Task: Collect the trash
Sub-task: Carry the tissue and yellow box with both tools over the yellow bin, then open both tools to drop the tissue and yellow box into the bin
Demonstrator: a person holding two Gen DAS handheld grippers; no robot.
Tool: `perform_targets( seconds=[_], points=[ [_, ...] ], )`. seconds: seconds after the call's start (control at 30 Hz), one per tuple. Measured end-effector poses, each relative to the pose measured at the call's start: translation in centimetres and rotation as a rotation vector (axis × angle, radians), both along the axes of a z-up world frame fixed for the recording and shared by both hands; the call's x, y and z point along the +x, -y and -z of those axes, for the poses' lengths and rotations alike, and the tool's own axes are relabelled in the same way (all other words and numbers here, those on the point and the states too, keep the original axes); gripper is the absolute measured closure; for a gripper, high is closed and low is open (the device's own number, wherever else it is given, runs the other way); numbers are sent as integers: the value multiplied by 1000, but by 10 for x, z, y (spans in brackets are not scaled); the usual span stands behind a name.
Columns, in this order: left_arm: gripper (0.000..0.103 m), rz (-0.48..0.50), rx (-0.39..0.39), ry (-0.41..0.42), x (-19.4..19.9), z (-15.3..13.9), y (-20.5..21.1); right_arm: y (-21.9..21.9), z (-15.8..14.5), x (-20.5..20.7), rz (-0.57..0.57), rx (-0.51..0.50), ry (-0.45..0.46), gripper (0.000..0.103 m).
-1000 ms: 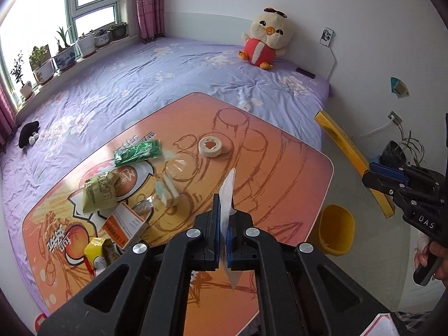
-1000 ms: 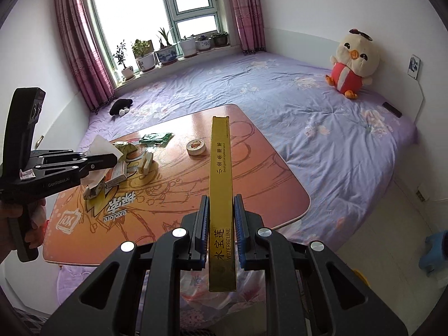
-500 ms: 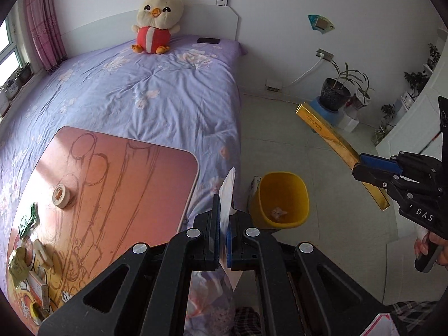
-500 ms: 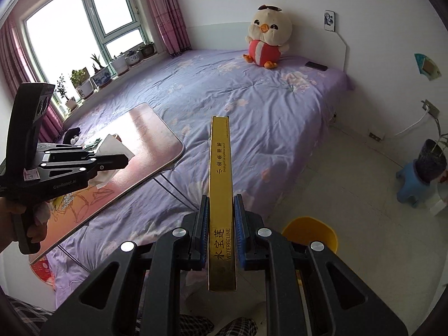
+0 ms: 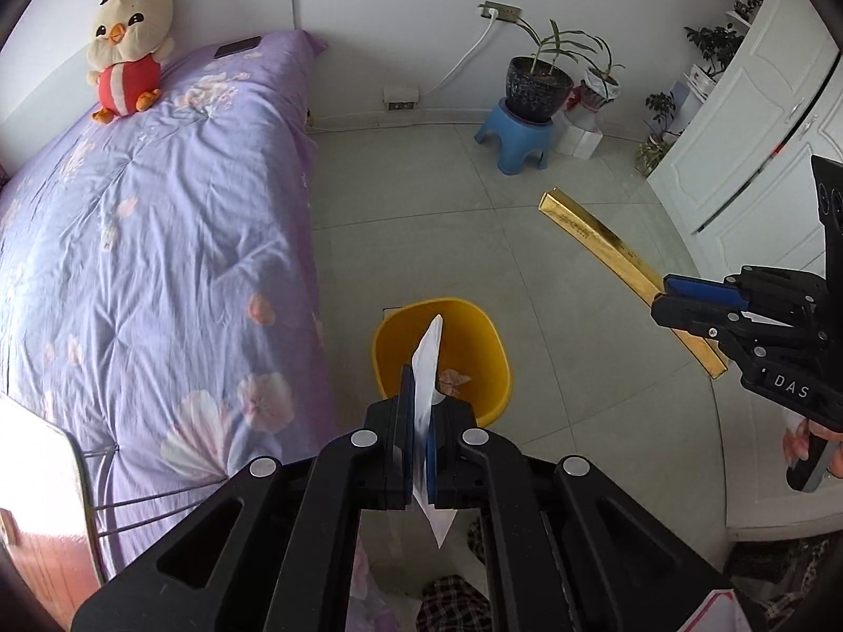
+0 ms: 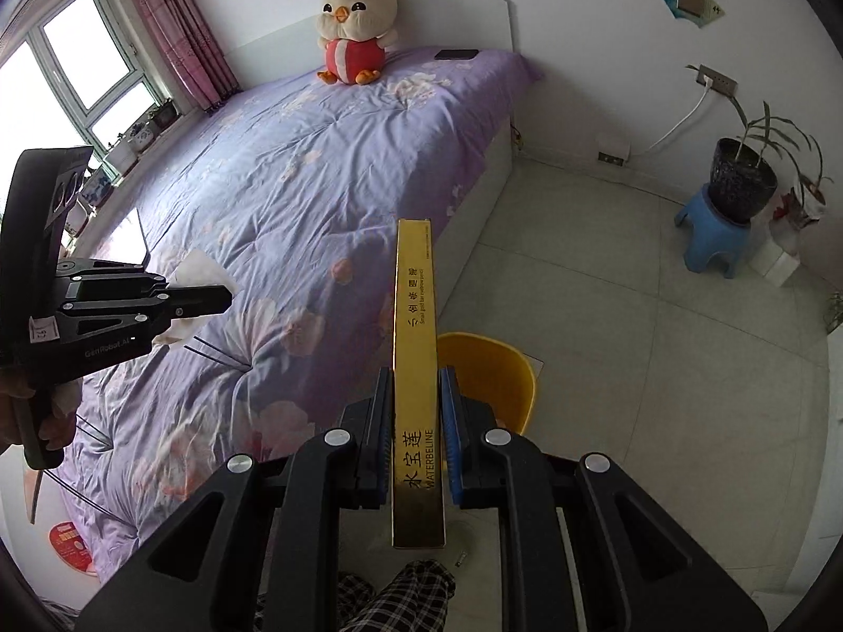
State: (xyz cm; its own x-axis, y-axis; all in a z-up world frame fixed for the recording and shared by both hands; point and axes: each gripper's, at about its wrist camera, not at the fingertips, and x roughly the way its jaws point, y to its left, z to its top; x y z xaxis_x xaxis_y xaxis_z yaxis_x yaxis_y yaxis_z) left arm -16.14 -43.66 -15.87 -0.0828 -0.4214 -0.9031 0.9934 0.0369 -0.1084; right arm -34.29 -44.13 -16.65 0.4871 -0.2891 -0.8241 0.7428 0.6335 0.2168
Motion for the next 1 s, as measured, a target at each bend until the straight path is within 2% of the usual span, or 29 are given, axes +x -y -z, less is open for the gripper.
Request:
perform_targets(
  seconds=[0.2, 0.67, 0.87, 1.0],
  points=[
    [99, 48, 87, -18, -20, 57, 45, 35, 56, -10, 6, 74, -18, 85],
    [99, 43, 291, -54, -37, 211, 118, 94, 215, 7, -62, 260, -121, 85],
    [98, 69, 358, -49, -47, 253, 136, 108, 264, 12, -88, 312, -168, 85],
    [97, 62, 385, -49, -45, 266, 138, 117, 286, 15, -94, 339, -181, 84]
  ],
)
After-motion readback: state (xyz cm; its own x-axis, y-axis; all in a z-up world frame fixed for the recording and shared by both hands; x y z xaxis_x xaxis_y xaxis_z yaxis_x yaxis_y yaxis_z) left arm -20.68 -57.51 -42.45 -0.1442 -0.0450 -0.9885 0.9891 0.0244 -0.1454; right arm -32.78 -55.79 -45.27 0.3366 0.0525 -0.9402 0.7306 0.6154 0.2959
